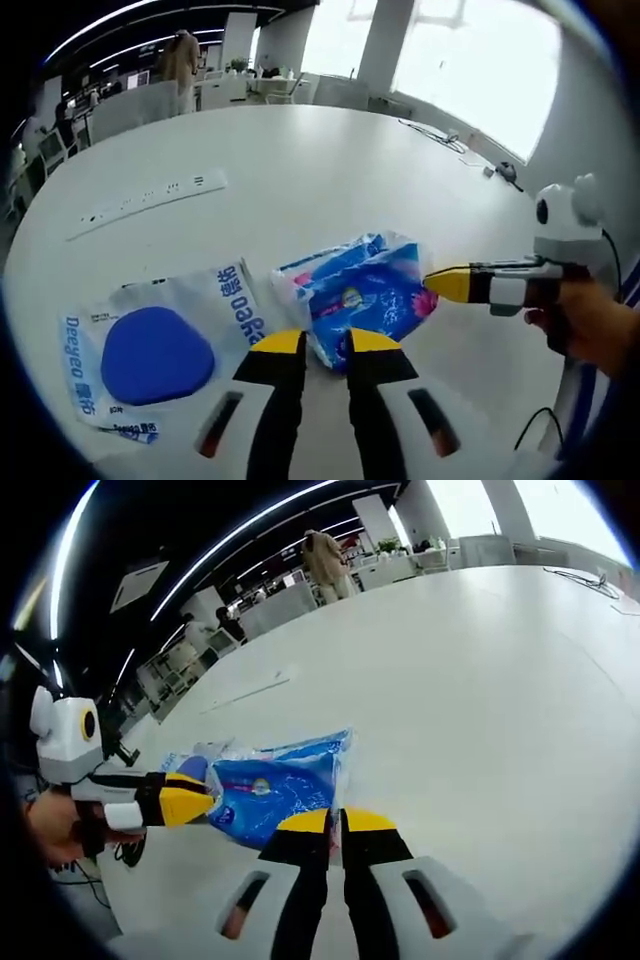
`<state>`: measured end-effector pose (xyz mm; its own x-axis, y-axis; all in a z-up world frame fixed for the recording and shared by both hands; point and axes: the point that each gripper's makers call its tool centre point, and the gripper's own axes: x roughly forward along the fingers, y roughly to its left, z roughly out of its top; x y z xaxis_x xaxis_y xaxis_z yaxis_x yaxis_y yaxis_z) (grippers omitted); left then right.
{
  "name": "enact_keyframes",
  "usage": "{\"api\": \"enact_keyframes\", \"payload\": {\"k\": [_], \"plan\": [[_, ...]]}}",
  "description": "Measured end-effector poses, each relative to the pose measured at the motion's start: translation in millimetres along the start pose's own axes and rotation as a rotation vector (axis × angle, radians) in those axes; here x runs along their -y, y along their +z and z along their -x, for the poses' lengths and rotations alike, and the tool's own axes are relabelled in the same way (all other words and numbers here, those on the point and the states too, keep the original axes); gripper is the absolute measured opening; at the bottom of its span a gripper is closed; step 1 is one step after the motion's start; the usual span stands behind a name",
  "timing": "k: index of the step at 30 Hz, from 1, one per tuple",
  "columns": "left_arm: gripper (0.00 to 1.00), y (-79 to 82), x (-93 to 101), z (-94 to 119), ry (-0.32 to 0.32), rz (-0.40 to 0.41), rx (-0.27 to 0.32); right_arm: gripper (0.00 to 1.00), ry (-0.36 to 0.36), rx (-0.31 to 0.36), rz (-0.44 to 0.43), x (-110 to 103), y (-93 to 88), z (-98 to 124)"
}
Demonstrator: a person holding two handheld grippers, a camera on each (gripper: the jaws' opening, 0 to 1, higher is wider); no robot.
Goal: Arrange the tabletop items into an orderly group along one side of the table until the central work area is clear of visible clutter.
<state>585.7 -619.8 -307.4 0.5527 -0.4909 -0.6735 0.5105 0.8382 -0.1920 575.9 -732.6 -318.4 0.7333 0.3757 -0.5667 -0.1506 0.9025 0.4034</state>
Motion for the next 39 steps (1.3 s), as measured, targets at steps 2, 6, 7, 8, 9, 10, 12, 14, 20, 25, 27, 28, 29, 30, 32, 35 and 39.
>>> {"api": "enact_keyframes", "payload": {"k": [2, 6, 7, 8, 9, 10, 12, 14, 20, 25, 27, 28, 29, 30, 32, 35, 39], "plan": [[0.14, 0.7, 0.2, 1.0, 0.001, -0.012, 0.001, 0.01, 0.000, -0.002, 0.001, -0.4, -0.5, 0.1], [0.15, -1.5, 1.5, 1.5, 0.000, -0.031, -0.010, 0.01, -0.001, -0.003, 0.002, -0.1, -0.9, 0.2], [0.16, -1.3, 1.8, 1.3, 0.000, -0.039, -0.010, 0.01, -0.001, -0.002, 0.001, -0.1, -0.9, 0.2], [0.16, -1.4, 2.1, 1.3, 0.000, -0.044, -0.012, 0.02, -0.001, -0.003, 0.001, 0.0, -1.0, 0.3], [0.17, -1.6, 2.4, 1.7, 0.001, -0.049, -0.013, 0.02, -0.001, -0.002, 0.001, 0.0, -1.0, 0.6], [0.17, -1.8, 2.8, 2.0, 0.001, -0.055, -0.013, 0.02, 0.000, 0.000, 0.000, -0.4, -0.8, 0.9], [0.18, -3.1, 2.9, 2.3, 0.000, -0.051, -0.018, 0.03, -0.001, 0.001, 0.002, -0.4, -1.1, 1.3], [0.19, -3.6, 3.4, 2.6, -0.002, -0.052, -0.020, 0.04, -0.001, 0.000, -0.001, -0.7, -1.3, 1.7], [0.21, -2.5, 4.4, 4.1, -0.003, -0.071, -0.021, 0.09, 0.000, 0.012, 0.004, -2.3, 2.0, 4.0], [0.23, -0.4, 6.6, 6.9, -0.010, -0.071, -0.016, 0.13, -0.005, 0.016, 0.013, -3.0, 4.7, 6.5], [0.24, 0.8, 6.7, 7.7, -0.011, -0.075, -0.014, 0.14, -0.008, 0.021, 0.014, -2.9, 6.5, 7.6], [0.24, 1.7, 6.8, 8.4, -0.012, -0.075, -0.012, 0.15, -0.008, 0.021, 0.014, -3.0, 7.3, 8.4], [0.25, 2.4, 6.8, 8.8, -0.012, -0.075, -0.010, 0.15, -0.009, 0.022, 0.016, -3.3, 7.9, 9.0], [0.26, 3.6, 7.0, 9.6, -0.014, -0.074, -0.006, 0.16, -0.009, 0.026, 0.018, -3.5, 9.2, 9.7], [0.27, 4.7, 7.3, 10.7, -0.016, -0.075, -0.006, 0.17, -0.011, 0.029, 0.018, -3.4, 11.1, 11.0], [0.28, 6.8, 7.6, 12.2, -0.017, -0.080, -0.003, 0.18, -0.011, 0.036, 0.020, -4.1, 13.9, 12.6], [0.30, 9.7, 7.8, 15.4, -0.021, -0.084, 0.001, 0.20, -0.008, 0.037, 0.026, -6.1, 16.2, 14.4]]}}
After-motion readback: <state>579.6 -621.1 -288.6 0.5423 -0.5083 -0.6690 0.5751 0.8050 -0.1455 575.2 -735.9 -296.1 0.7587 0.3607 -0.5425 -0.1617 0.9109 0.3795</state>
